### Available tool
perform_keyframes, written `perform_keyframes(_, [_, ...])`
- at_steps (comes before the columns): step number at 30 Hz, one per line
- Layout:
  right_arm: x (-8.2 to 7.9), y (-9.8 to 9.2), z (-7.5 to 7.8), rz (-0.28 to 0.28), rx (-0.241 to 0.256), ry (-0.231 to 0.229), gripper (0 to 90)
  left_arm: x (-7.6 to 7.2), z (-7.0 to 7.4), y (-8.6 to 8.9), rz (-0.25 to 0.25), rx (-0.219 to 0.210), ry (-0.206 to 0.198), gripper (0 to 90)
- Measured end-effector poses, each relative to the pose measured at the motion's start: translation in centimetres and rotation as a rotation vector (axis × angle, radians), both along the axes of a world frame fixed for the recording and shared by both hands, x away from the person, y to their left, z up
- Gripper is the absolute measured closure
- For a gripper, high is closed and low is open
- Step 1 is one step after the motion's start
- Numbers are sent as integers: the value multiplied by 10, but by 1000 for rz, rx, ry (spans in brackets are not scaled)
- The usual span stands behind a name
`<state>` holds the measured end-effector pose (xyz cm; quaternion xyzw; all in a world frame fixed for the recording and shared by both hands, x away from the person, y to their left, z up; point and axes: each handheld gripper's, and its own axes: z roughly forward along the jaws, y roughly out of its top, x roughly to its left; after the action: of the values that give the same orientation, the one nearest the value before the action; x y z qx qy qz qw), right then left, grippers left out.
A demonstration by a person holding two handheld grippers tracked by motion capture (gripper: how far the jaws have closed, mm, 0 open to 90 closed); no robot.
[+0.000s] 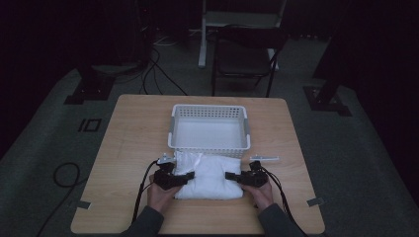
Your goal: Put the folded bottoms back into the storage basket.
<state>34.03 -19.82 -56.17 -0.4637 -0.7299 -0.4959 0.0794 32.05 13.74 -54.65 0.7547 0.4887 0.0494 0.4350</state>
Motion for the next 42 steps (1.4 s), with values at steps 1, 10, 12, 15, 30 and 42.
perform_keyframes(1, [-1, -1, 0, -3, 12, -4, 664, -1, 2, -1, 4, 5, -5, 408])
perform_keyframes(10, [-16, 4, 13, -12, -51, -113, 702, -17, 13, -6, 20, 38, -73, 522])
perform_keyframes(12, [-19, 3, 17, -9, -55, -127, 702, -21, 16, -7, 19, 41, -83, 523])
perform_keyframes(15, [-24, 2, 21, -8, -62, -150, 704, -26, 19, -10, 29, 62, -105, 525])
perform_keyframes(30, [-38, 0, 42, -10, -57, -223, 706, -41, 44, -13, 31, 66, -174, 527])
perform_keyframes(42, [-45, 2, 60, -13, -70, -260, 706, -46, 60, -8, 27, 27, -197, 530])
